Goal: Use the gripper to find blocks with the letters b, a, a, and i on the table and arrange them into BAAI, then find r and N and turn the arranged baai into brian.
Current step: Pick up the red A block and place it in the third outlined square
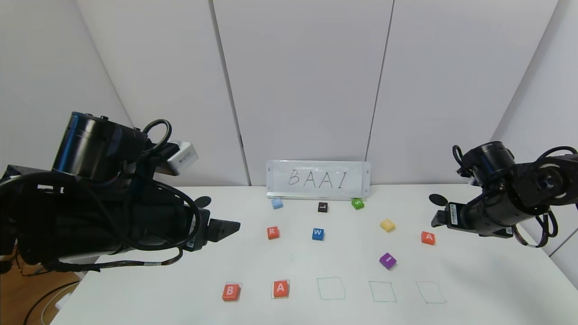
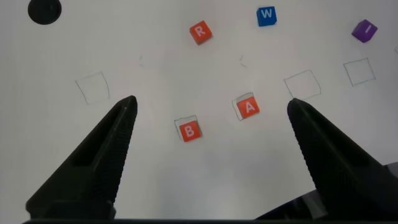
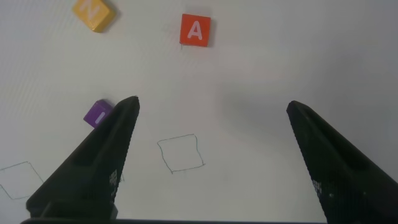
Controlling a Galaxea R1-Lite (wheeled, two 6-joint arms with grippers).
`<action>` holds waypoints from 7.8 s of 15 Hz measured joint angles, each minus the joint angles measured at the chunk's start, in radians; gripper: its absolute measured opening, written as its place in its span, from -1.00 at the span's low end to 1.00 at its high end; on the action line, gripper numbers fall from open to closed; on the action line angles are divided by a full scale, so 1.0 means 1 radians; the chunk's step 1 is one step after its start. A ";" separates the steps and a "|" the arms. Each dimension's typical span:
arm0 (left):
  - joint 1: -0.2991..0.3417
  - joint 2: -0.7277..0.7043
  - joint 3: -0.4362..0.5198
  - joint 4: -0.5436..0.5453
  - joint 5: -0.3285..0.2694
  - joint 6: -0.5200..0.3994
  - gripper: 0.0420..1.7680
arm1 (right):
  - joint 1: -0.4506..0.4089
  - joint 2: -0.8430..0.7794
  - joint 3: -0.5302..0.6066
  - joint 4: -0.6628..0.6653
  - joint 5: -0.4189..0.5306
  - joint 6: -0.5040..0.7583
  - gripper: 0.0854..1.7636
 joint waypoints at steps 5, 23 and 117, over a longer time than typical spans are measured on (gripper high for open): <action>0.003 0.005 -0.004 -0.003 0.003 0.012 0.94 | -0.026 0.169 -0.077 -0.084 0.008 0.003 0.94; -0.002 0.013 0.005 -0.009 0.005 0.020 0.94 | -0.063 0.340 -0.103 -0.214 0.097 0.000 0.94; -0.116 -0.179 0.038 0.028 0.100 0.082 0.94 | 0.737 0.331 -0.073 -0.113 -0.098 0.386 -0.46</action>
